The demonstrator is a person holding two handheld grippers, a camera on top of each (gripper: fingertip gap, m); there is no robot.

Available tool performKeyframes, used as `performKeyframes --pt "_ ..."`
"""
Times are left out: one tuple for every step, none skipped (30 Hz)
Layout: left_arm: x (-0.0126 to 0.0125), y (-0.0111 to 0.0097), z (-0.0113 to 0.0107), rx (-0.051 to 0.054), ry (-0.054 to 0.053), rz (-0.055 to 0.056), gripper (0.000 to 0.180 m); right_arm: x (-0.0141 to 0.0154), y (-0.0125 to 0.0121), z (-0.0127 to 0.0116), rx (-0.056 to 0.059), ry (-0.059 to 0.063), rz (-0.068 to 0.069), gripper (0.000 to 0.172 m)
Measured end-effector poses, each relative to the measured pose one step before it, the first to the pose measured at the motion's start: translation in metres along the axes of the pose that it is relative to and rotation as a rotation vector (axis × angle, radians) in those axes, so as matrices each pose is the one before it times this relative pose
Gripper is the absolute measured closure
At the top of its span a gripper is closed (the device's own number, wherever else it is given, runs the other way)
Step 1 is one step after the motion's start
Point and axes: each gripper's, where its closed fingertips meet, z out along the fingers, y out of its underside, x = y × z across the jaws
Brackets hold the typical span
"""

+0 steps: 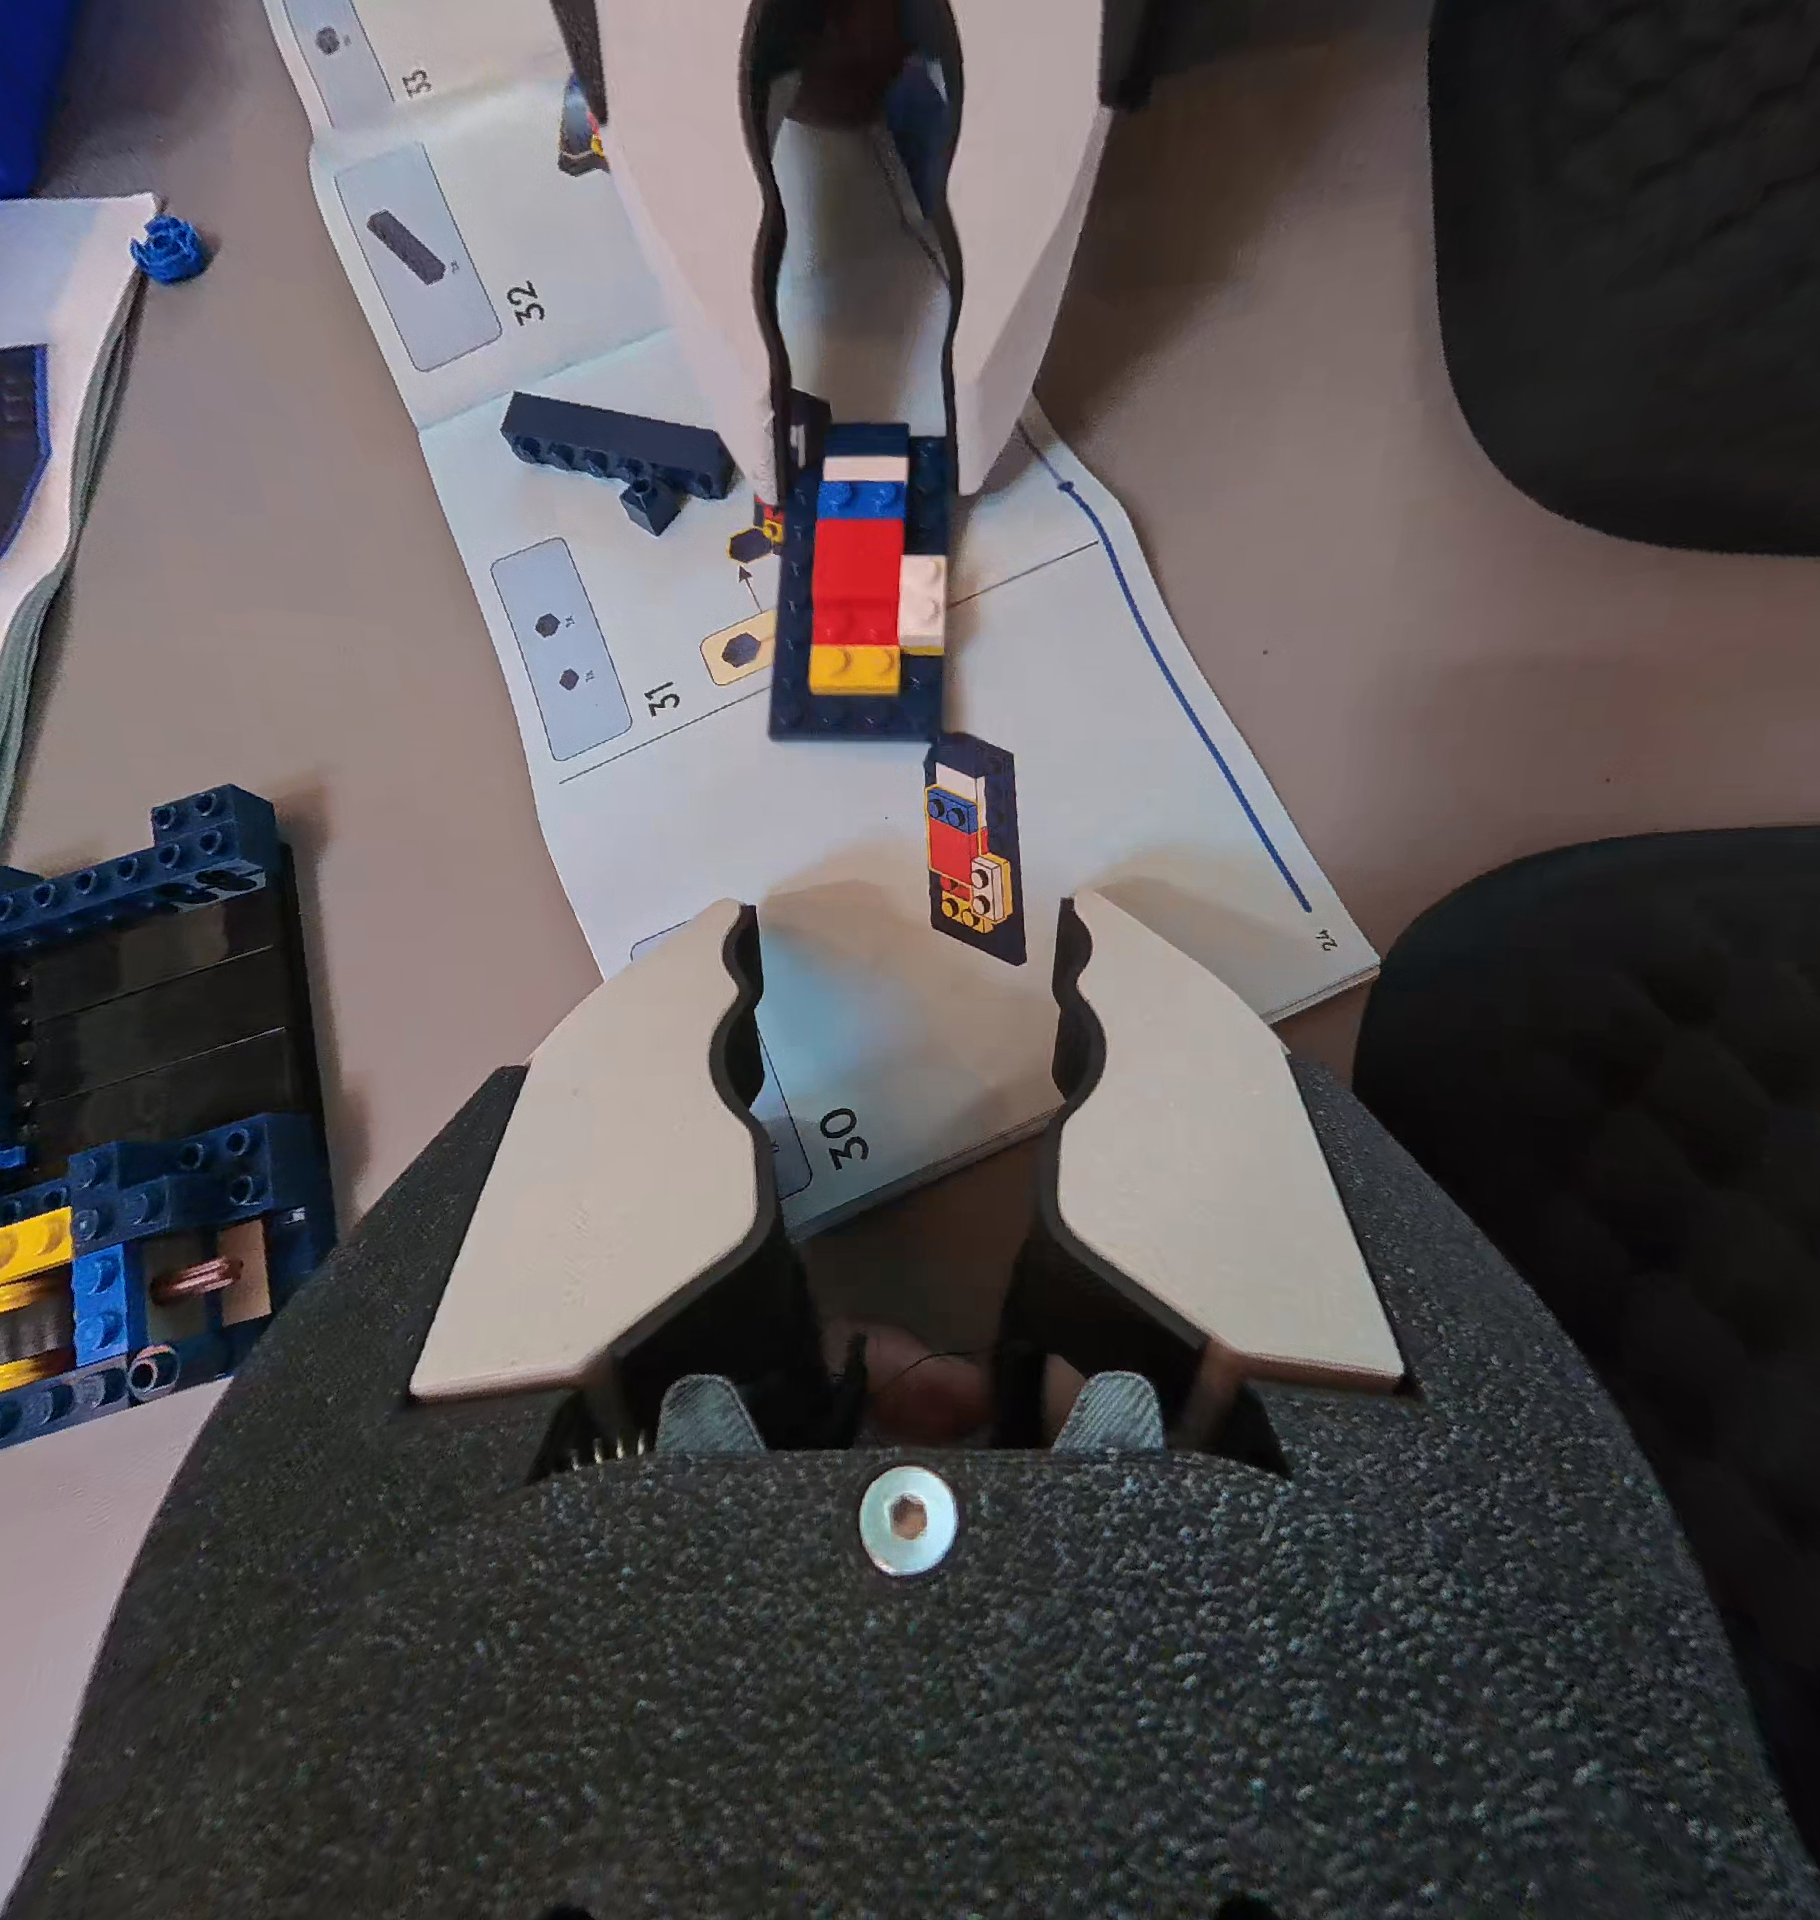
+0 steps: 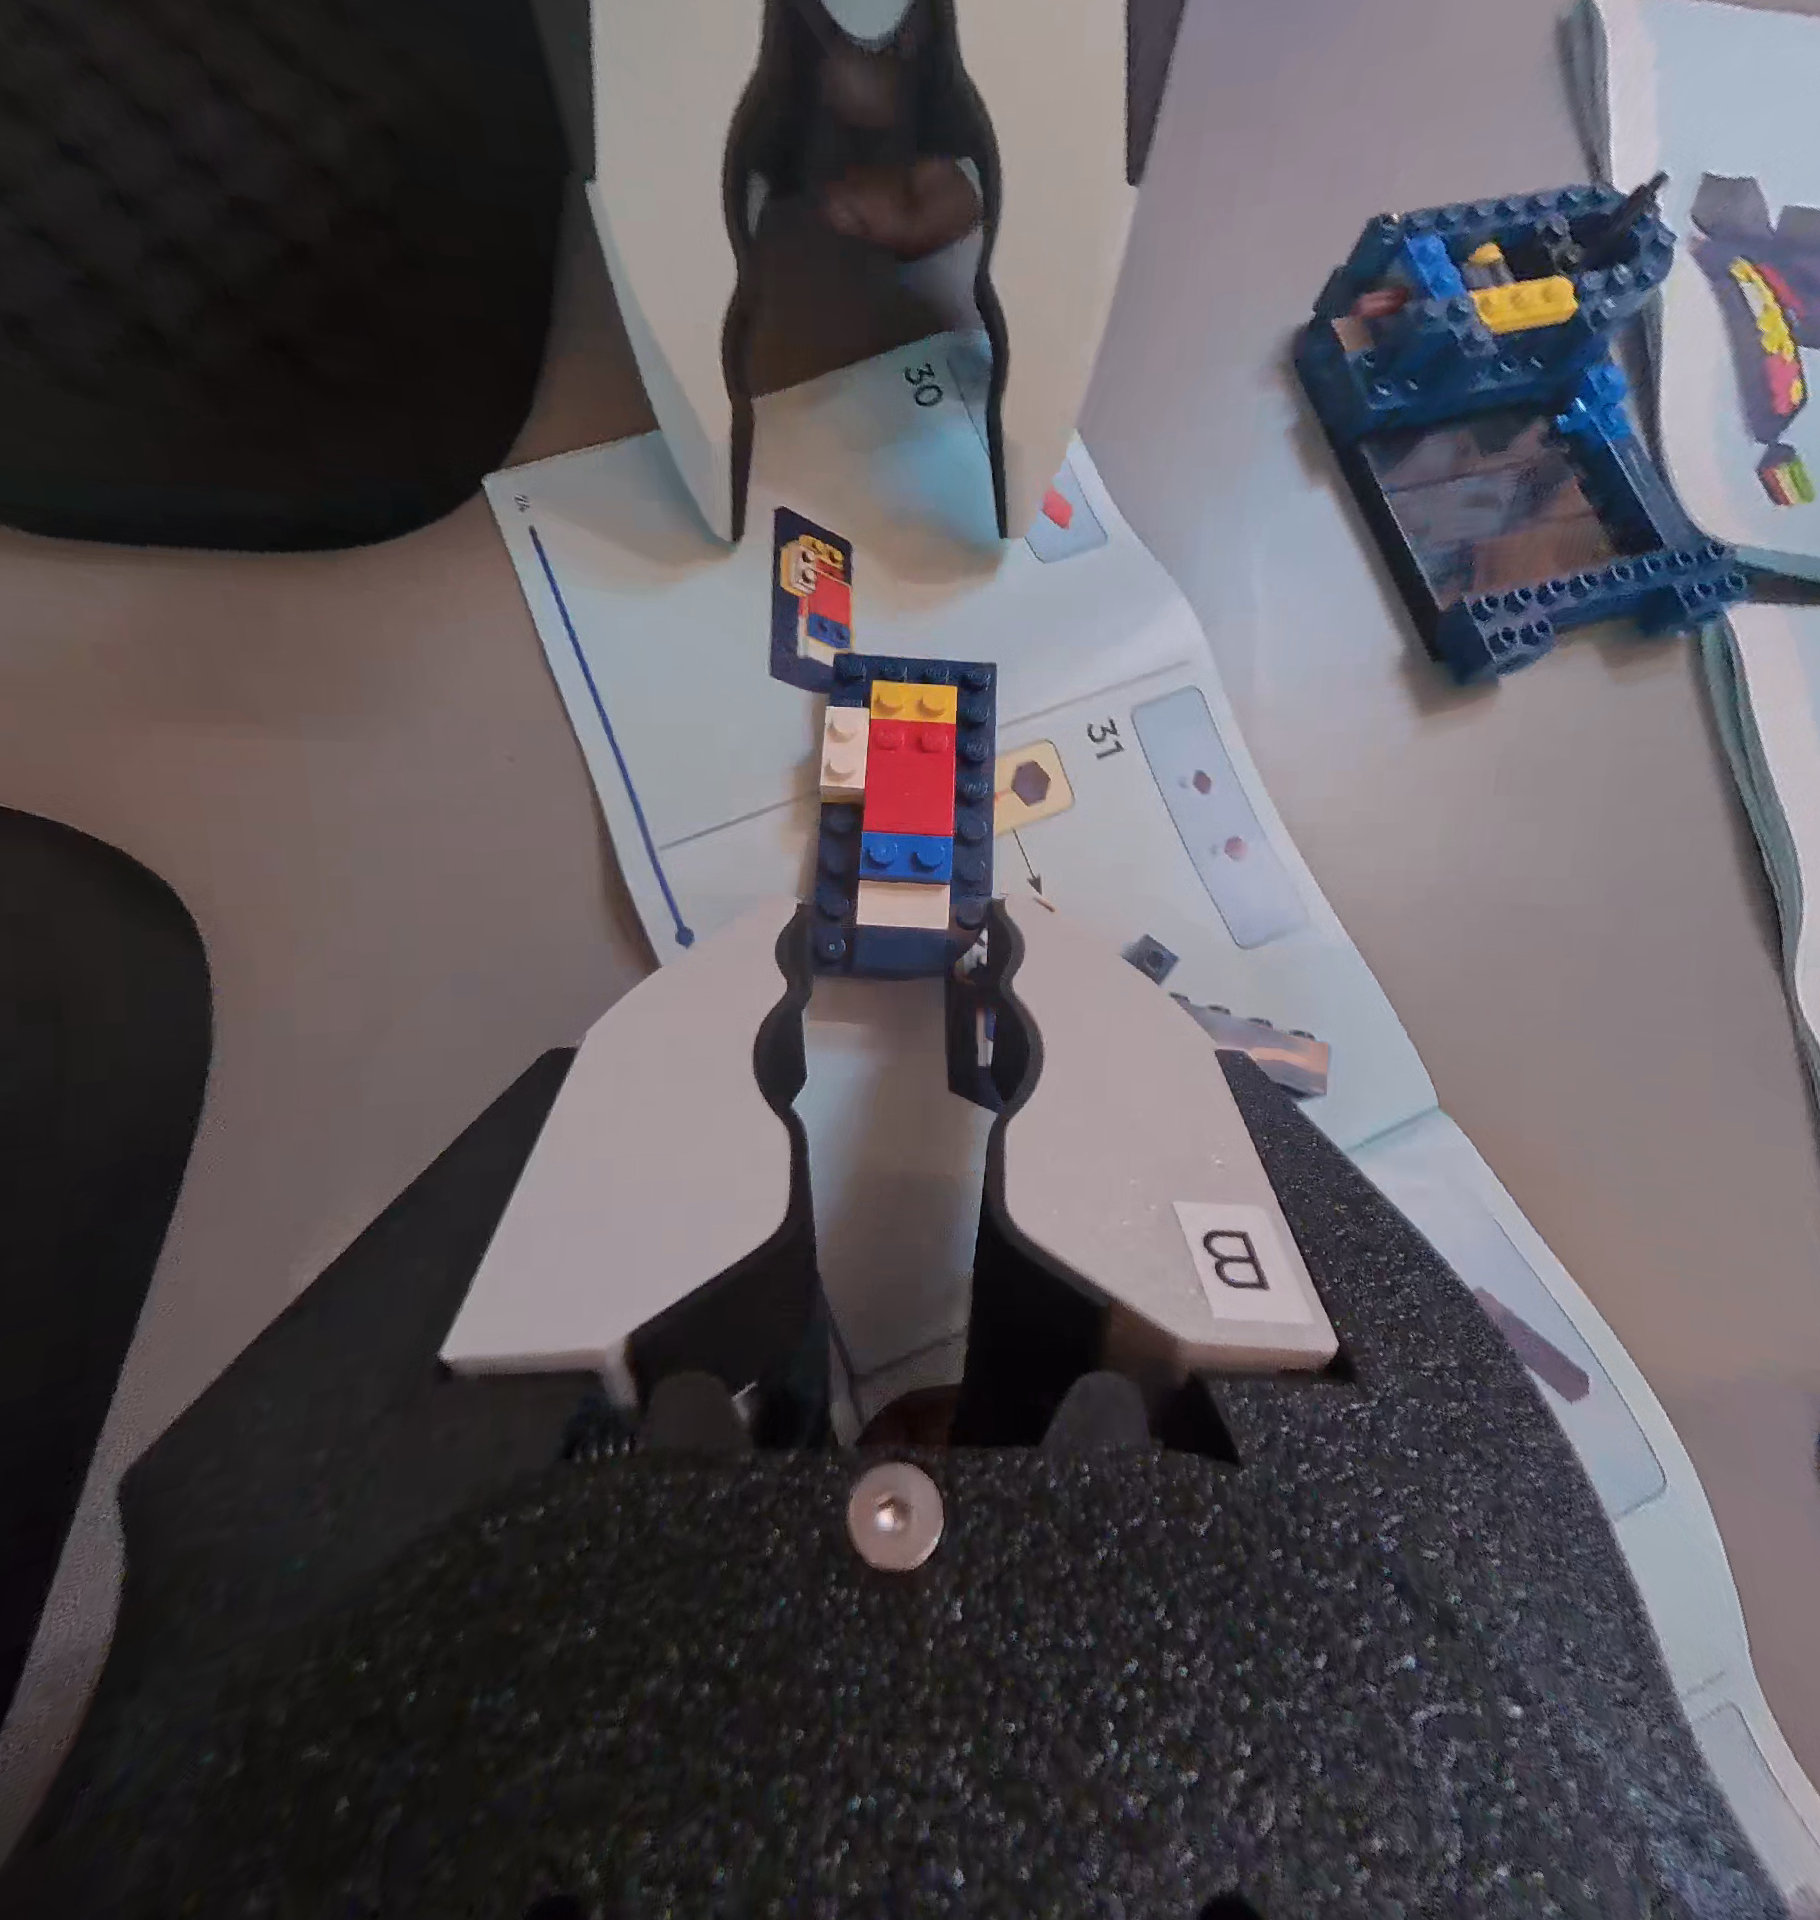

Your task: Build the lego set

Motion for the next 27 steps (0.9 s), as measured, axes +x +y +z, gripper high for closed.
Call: performKeyframes --pt "0.00002 0.00004 0.00001 0.0014 0.0002 0.0000 0.126 0.00258 0.00318 0.00030 -0.0084 0.0094 0.0067 0.140" --pt "0.00001 0.00002 0.00005 0.0014 0.0004 -0.0008 0.126 0.00216 0.00323 0.00060 -0.0094 0.0074 0.0080 0.140" --pt "0.00009 0.00020 -0.00003 0.0000 0.0017 -0.0026 0.126 0.00035 -0.00010 0.00024 0.0113 -0.0043 0.0081 0.140" --pt "-0.00024 0.00005 -0.00003 0.0001 -0.0005 -0.0014 0.126 -0.00013 0.00004 0.00006 0.0086 -0.0061 0.0081 0.140" --pt "-0.00001 -0.00005 0.00003 0.0001 -0.0004 0.0012 0.126 0.00002 -0.00007 0.00008 0.0072 -0.0040 0.0059 0.140" --pt "0.00004 -0.00006 0.00001 0.0005 -0.0004 0.0018 0.126 0.00009 0.00000 0.00013 0.0071 -0.0027 0.0042 0.140" --pt "0.00013 -0.00002 -0.00004 0.0007 0.0003 0.0012 0.126 0.00006 -0.00004 0.00022 0.0079 -0.0013 0.0019 0.140" --pt "0.00014 0.00000 -0.00005 0.0010 0.0016 -0.0006 0.126 0.00002 -0.00026 0.00029 0.0101 -0.0015 0.0015 0.140" --pt "0.00014 0.00009 0.00016 0.0014 0.0028 -0.0043 0.126 -0.00001 -0.00023 0.00034 0.0110 -0.0035 0.0038 0.140" --pt "0.00001 0.00029 0.00010 0.0020 0.0037 -0.0079 0.126 0.00001 -0.00007 -0.00005 0.0041 -0.0054 0.0064 0.140" --pt "-0.00017 0.00027 0.00016 0.0018 0.0042 -0.0120 0.126 -0.00006 0.00000 0.00002 0.0001 -0.0040 0.0049 0.140" --pt "-0.00057 0.00049 0.00022 -0.0002 0.0031 -0.0151 0.125 0.00003 0.00004 0.00012 -0.0002 -0.0001 0.0000 0.140" --pt "-0.00044 0.00044 0.00012 -0.0009 0.0033 -0.0149 0.124 -0.00002 0.00006 0.00011 -0.0005 0.0017 -0.0022 0.140" --pt "0.00001 0.00029 0.00012 0.0006 0.0041 -0.0091 0.124 -0.00009 -0.00001 0.00002 -0.0003 0.0010 -0.0012 0.140" --pt "0.00001 -0.00001 0.00005 0.0017 0.0014 -0.0009 0.124 0.00000 0.00005 0.00010 0.0000 -0.0006 0.0007 0.140" --pt "0.00001 -0.00007 -0.00004 0.0016 -0.0011 0.0026 0.124 -0.00001 0.00002 -0.00003 0.0002 -0.0014 0.0019 0.140" --pt "0.00014 -0.00015 -0.00003 0.0005 -0.0005 0.0022 0.124 -0.00005 0.00000 0.00000 0.0001 -0.0012 0.0016 0.140" --pt "0.00003 0.00003 -0.00002 -0.0002 0.0004 0.0002 0.124 0.00001 -0.00003 0.00003 0.0001 -0.0006 0.0007 0.140" --pt "0.00006 -0.00002 0.00001 0.0002 0.0003 -0.0004 0.124 -0.00008 0.00009 0.00006 -0.0001 -0.0004 0.0005 0.140" --pt "-0.00002 0.00001 0.00004 0.0014 0.0005 -0.0003 0.124 0.00001 0.00000 0.00002 -0.0001 -0.0006 0.0006 0.140" --pt "-0.00002 0.00000 0.00002 0.0019 0.0006 -0.0009 0.124 -0.00008 -0.00005 0.00006 0.0000 -0.0007 0.0006 0.140" --pt "-0.00001 0.00010 -0.00001 0.0007 0.0004 -0.0007 0.124 -0.00007 0.00009 0.00005 -0.0001 -0.0004 0.0003 0.140" --pt "-0.00005 -0.00009 -0.00004 -0.0001 0.0002 -0.0002 0.124 -0.00002 0.00003 -0.00002 -0.0002 -0.0002 -0.0001 0.140" --pt "0.00006 0.00005 0.00008 0.0001 0.0002 -0.0006 0.124 -0.00007 -0.00004 0.00006 -0.0001 -0.0006 0.0006 0.140" --pt "0.00005 0.00001 -0.00003 0.0004 0.0003 -0.0008 0.124 -0.00007 0.00009 0.00008 -0.0002 -0.0010 0.0012 0.140" --pt "-0.00003 -0.00001 0.00000 0.0003 0.0002 -0.0011 0.124 0.00000 0.00009 0.00007 -0.0003 -0.0007 0.0007 0.140" --pt "-0.00002 0.00004 0.00010 0.0000 0.0002 -0.0005 0.124 -0.00004 0.00001 0.00003 -0.0005 -0.0005 0.0005 0.140"
